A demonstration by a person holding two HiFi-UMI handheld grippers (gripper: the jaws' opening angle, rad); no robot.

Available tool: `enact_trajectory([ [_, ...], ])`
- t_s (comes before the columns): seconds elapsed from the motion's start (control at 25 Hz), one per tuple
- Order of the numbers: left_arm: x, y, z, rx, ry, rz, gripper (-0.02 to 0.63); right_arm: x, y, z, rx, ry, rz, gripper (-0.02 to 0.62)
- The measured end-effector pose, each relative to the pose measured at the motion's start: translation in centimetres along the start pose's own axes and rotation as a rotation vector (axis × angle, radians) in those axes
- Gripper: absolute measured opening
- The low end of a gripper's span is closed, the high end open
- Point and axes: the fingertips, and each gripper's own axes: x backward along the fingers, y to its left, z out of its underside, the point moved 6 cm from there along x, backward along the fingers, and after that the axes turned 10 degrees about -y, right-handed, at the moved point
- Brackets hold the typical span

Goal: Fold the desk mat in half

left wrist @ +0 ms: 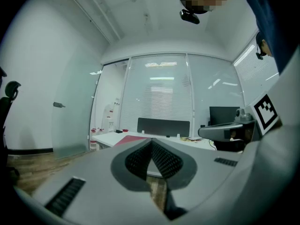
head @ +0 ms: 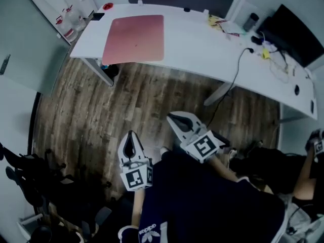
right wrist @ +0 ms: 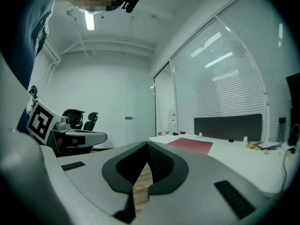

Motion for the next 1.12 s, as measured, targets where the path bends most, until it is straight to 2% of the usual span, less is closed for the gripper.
enact_trajectory([
  [0.28,-0.6,-0.5,0.7,-0.007,0.013,0.071,0.003,0.4,-0.1,0.1,0.0,-0.001,0.036,0.003],
  [0.6,-3.4,0.5,1.7,-0.002,0.08,0.003,0.003,-2.6,-2.5,1.0,-0.033,0.007,-0.003,0.003],
  [0.8,-8.0,1.5,2.2,-0.002,0.086,-0.013,0.003,-6.2,-6.2,1.6,-0.057,-0.008,-0.014,0.003],
  [1.12,-16.5,2.3,1.5,-0.021,0.041,-0.032,0.003,-12.4,-12.5,1.2,-0.076,-0.032,-0.064,0.003],
])
